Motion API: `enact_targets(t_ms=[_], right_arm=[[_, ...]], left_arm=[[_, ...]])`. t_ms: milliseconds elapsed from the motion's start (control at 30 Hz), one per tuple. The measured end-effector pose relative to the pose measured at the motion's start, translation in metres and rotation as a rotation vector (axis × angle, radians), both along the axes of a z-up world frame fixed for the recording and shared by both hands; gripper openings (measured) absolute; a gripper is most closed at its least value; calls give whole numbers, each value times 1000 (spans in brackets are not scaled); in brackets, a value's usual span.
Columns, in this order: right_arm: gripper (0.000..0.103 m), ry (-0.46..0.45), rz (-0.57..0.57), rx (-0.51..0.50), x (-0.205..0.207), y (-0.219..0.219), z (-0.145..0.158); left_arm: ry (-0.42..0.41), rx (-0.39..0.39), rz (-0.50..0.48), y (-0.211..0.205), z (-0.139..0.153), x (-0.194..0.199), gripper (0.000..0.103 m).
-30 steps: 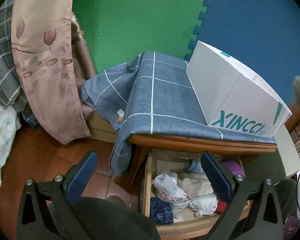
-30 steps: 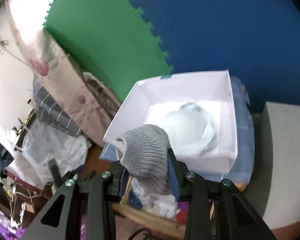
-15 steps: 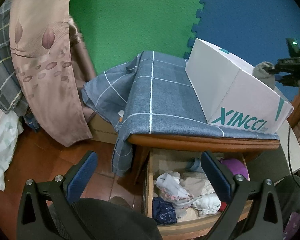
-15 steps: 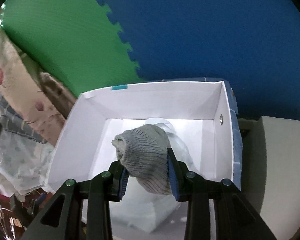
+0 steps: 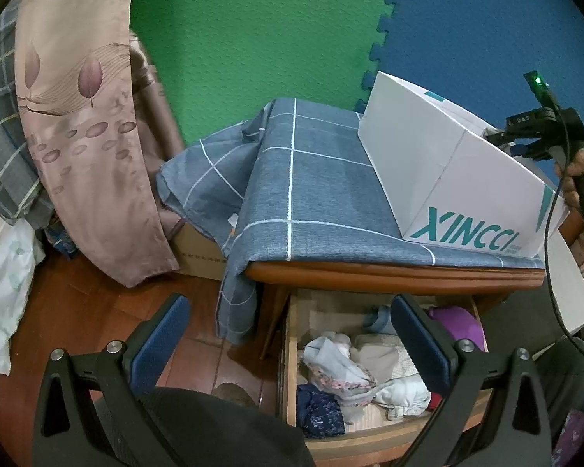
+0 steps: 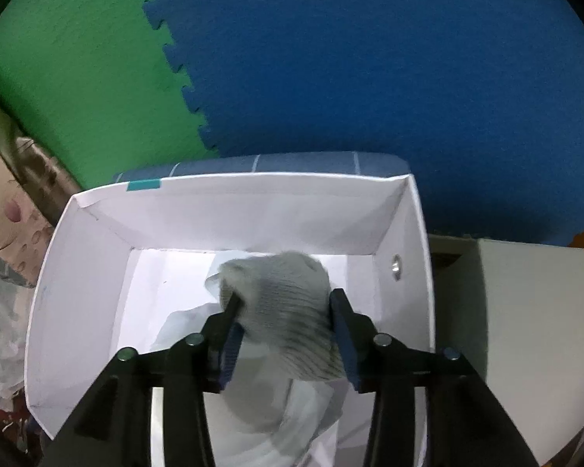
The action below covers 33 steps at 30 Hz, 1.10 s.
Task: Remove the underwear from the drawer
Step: 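Carry the grey knit item into the white box and open the right gripper, then reach the left gripper into the drawer toward the purple cloth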
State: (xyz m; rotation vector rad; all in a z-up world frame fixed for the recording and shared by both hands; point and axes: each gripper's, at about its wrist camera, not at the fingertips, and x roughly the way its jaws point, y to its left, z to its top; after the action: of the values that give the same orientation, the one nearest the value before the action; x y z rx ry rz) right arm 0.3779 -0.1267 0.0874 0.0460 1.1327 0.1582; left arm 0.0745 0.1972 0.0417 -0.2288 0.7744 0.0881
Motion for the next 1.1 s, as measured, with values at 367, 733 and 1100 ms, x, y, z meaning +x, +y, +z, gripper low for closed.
enact_targets(t_ms=[367, 733, 1100], right_arm=[[48, -363, -3, 238, -78, -41, 52], [58, -593, -25, -138, -261, -114, -2], [64, -605, -188, -193, -301, -157, -16]], left_arm=[[5, 22, -8, -3, -1, 3, 102], [28, 73, -35, -13, -3, 3, 102], [238, -47, -368, -112, -41, 7, 102]])
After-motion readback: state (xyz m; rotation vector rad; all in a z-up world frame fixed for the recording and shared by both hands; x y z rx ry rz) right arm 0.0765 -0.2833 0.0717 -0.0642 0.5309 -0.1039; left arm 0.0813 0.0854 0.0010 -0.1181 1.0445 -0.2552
